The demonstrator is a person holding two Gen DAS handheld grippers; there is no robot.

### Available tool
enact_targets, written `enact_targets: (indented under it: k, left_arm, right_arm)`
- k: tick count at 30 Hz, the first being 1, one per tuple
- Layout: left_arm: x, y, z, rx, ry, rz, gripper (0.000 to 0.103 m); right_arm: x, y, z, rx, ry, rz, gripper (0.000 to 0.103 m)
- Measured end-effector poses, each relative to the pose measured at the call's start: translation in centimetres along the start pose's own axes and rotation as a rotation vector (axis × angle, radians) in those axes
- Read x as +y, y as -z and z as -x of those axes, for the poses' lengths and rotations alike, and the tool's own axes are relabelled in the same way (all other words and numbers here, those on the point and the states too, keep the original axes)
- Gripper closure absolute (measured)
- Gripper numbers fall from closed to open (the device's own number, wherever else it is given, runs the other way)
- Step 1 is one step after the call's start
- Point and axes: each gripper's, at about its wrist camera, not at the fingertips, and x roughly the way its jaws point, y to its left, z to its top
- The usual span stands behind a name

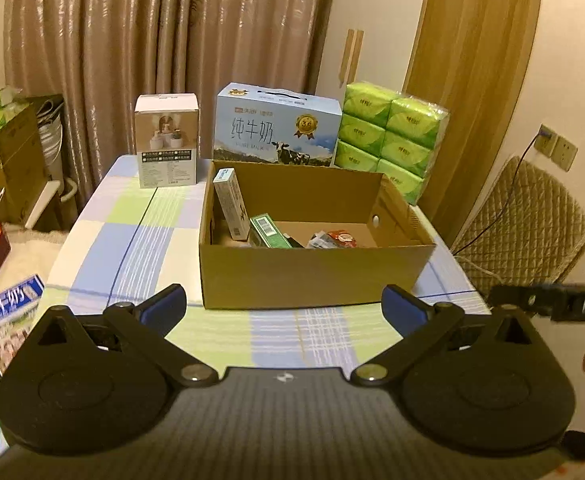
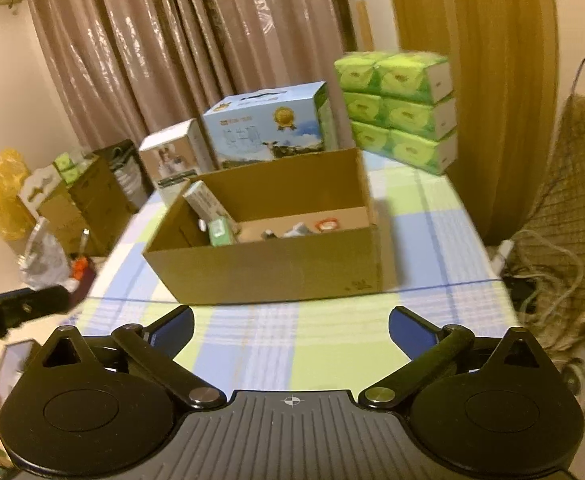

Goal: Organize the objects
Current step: 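Withdraw both open tools from the box back over the table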

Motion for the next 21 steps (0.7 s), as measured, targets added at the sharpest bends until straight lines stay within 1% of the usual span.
enact_targets:
  k: [2, 7, 10, 15, 18, 21]
  left_arm:
    - [-0.2, 0.5, 0.9, 0.015, 0.005, 0.023, 0.001]
    - [-0.9, 2.1, 2.8, 0.049, -0.015, 0.026, 0.001]
    - [-1.5, 3.4, 3.8, 0.063, -0.037, 0.010, 0.001]
    - [-1.7, 5.3, 5.0, 0.078, -0.058, 0.019, 0.001]
    - [-1.9, 6.0, 5.7, 0.081, -0.085, 0.007, 0.001]
    - [-1.9, 6.5, 6.3, 0.080, -0.087, 0.006, 0.001]
  right_arm:
    - [0.2, 0.8, 1.0, -0.005, 0.024, 0.012, 0.002]
    - [0.4, 2.6, 3.0, 0.006, 0.025, -0.004, 0.002]
    - [0.6, 3.6, 3.9, 0.015, 0.034, 0.004, 0.002]
    - [0.9, 4.6, 5.3, 0.028, 0.038, 0.008, 0.002]
    - [1.2, 5.0, 6.0, 0.026, 0.043, 0.024, 0.002]
    - [1.6, 5.2, 6.4, 0.029, 0.042, 0.033, 0.002]
